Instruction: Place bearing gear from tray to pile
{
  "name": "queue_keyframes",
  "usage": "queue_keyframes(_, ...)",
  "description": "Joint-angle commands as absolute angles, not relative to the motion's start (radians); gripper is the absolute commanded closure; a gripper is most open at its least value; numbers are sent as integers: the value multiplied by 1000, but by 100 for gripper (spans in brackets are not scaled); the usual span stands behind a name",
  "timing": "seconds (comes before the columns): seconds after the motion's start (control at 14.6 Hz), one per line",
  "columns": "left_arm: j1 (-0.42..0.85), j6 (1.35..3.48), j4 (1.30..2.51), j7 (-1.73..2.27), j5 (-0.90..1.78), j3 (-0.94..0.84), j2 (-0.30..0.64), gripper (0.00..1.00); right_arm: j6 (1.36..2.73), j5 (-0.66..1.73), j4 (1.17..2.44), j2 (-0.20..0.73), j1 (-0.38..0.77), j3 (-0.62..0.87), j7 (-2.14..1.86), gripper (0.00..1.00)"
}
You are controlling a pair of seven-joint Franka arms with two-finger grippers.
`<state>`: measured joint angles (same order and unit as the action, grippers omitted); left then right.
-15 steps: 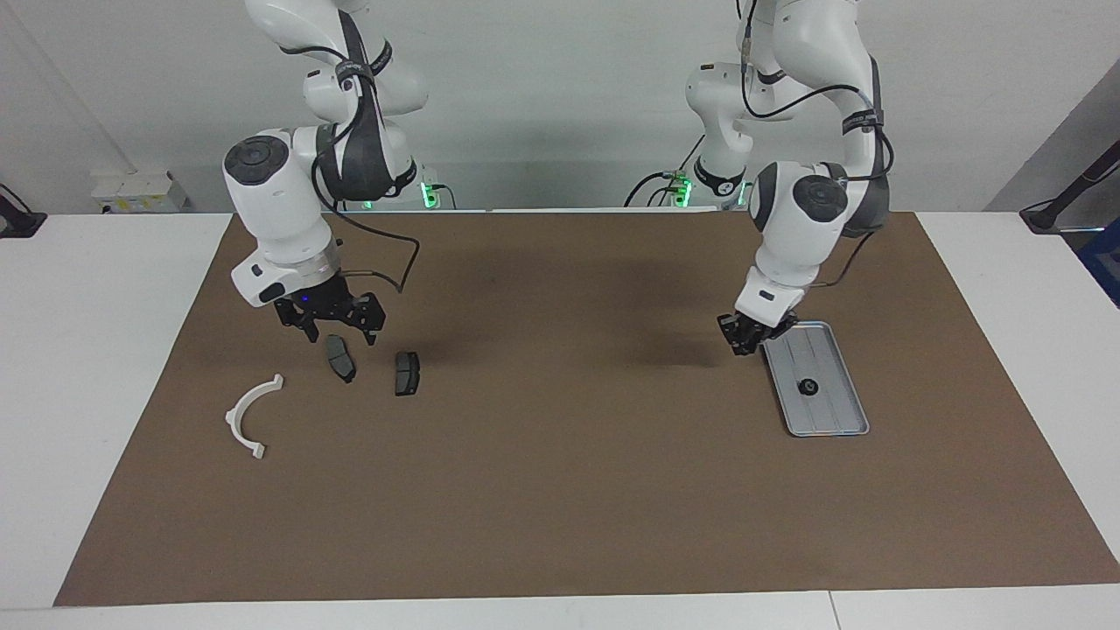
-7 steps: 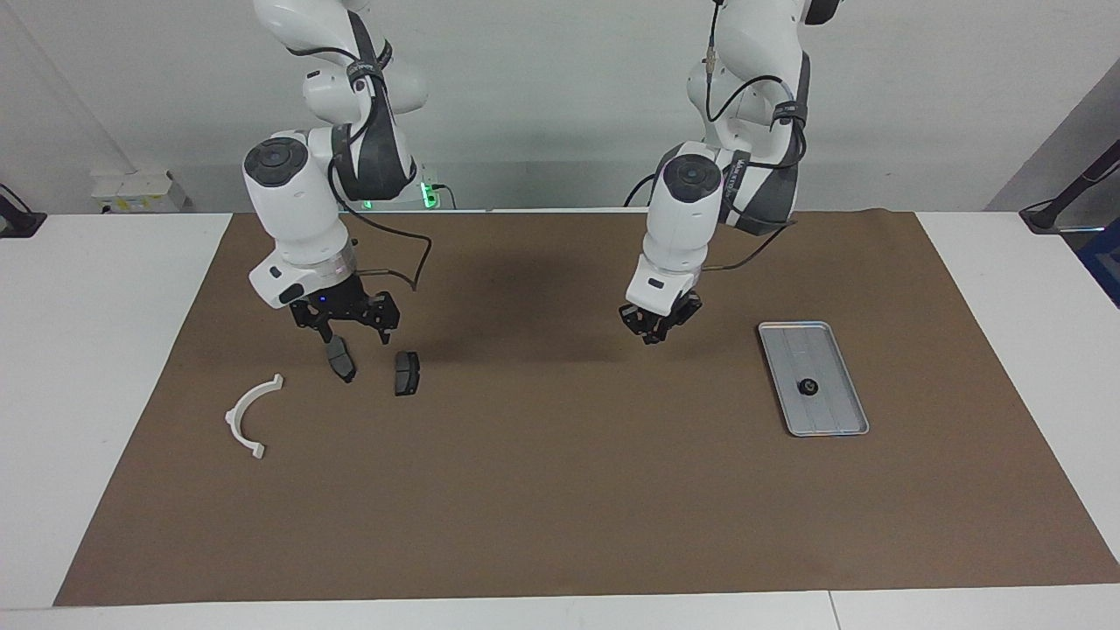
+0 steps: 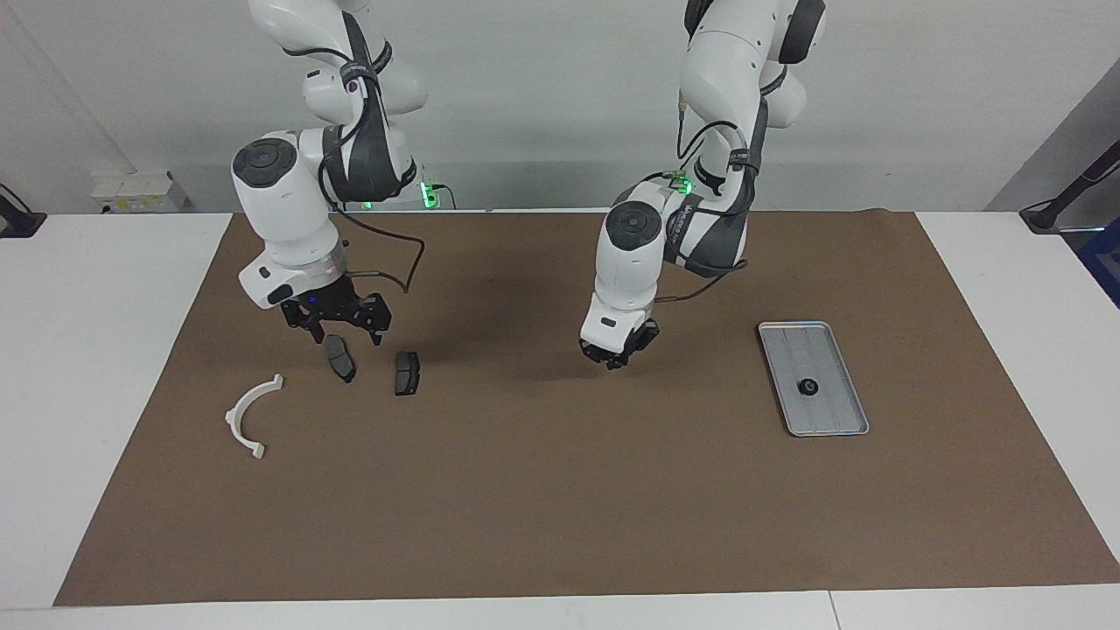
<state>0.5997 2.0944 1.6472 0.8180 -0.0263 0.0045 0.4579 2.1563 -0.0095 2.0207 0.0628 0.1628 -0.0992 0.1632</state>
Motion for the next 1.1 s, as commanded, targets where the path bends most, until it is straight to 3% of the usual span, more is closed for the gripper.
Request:
queue_keyframes(0.0,618,2102,1627,844,-49,21,471,86,2172,-2,2028,60,137,-94,138,0)
queue_keyframes(0.34,655,2224,1747,910,-60,21,448,86,2174,-2,2028,61,130,-94,138,0)
queue_keyframes(0.89,670,2287,1838,914,-60,23,422,86,2175,-2,2028,67,124,-94,138,0)
queue_keyframes(0.96,670,2287,1838,914,-60,23,422,84,2175,-2,2028,67,124,-94,138,0)
queue_keyframes(1.03,670,2286,1838,914,-60,23,422,64,2175,-2,2028,67,124,-94,138,0)
